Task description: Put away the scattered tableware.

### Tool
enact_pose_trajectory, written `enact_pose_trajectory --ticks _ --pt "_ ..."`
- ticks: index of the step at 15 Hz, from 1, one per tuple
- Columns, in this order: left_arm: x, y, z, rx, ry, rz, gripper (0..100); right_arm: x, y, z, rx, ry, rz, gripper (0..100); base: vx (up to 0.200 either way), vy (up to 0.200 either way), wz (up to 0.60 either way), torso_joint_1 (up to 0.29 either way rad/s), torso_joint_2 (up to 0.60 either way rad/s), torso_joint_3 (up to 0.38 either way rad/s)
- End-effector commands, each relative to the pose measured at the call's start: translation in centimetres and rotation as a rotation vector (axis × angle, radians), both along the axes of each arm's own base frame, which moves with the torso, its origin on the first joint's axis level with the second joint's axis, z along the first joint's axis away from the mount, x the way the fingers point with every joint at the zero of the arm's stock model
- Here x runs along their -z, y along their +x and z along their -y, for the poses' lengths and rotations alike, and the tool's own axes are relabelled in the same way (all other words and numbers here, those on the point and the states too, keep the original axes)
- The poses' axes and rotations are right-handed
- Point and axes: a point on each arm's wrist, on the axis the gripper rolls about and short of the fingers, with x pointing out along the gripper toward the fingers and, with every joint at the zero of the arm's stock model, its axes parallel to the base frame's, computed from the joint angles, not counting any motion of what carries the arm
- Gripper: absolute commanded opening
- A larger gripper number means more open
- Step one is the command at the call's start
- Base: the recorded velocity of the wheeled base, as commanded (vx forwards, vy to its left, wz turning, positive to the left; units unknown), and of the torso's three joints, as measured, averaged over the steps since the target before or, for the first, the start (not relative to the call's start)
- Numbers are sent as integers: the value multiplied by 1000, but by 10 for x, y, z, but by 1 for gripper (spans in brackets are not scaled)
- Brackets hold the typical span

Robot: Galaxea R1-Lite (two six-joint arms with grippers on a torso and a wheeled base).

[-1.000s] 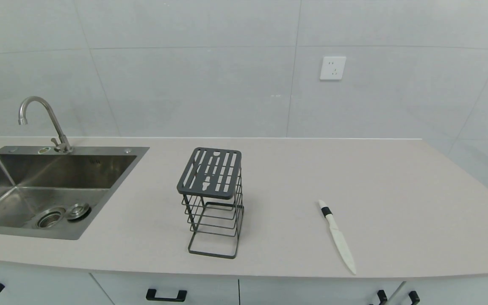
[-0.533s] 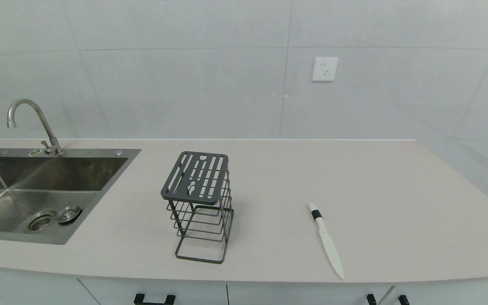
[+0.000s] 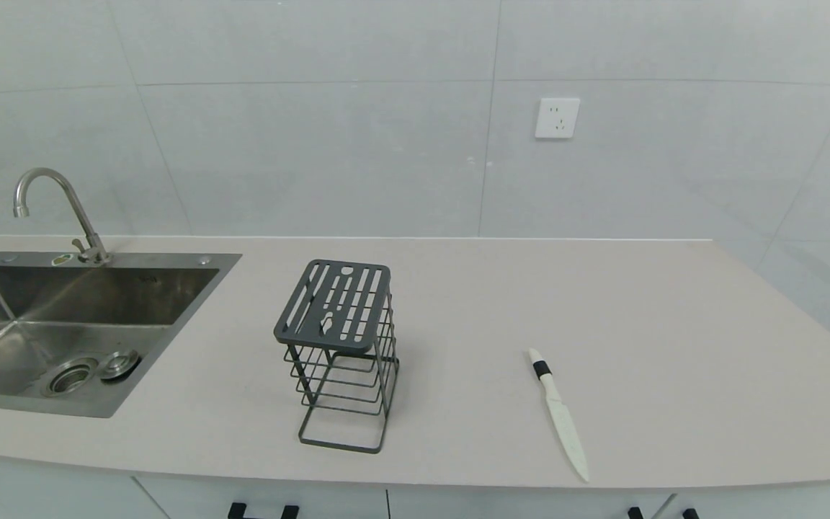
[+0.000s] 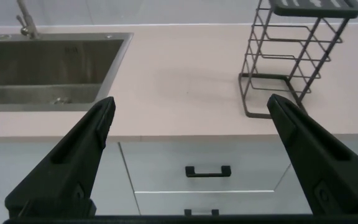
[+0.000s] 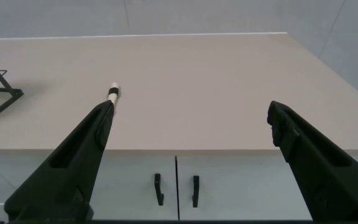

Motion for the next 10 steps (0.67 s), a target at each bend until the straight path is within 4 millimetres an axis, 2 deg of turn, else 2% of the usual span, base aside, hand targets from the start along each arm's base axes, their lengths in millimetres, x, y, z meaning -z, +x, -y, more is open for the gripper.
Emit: enact_pose_trajectory --ticks 1,3,6,10 --pt "0 0 0 -1 0 -1 100 0 0 0 -1 0 0 100 0 0 0 0 0 0" --pt "0 0 0 -1 0 -1 100 0 0 0 -1 0 0 100 0 0 0 33 -60 -38" --pt "0 0 0 -1 0 -1 100 0 0 0 -1 0 0 100 0 0 0 142 -308 -152" --pt "0 0 0 -3 0 -1 100 0 0 0 -1 0 0 100 0 0 0 18 -30 -18"
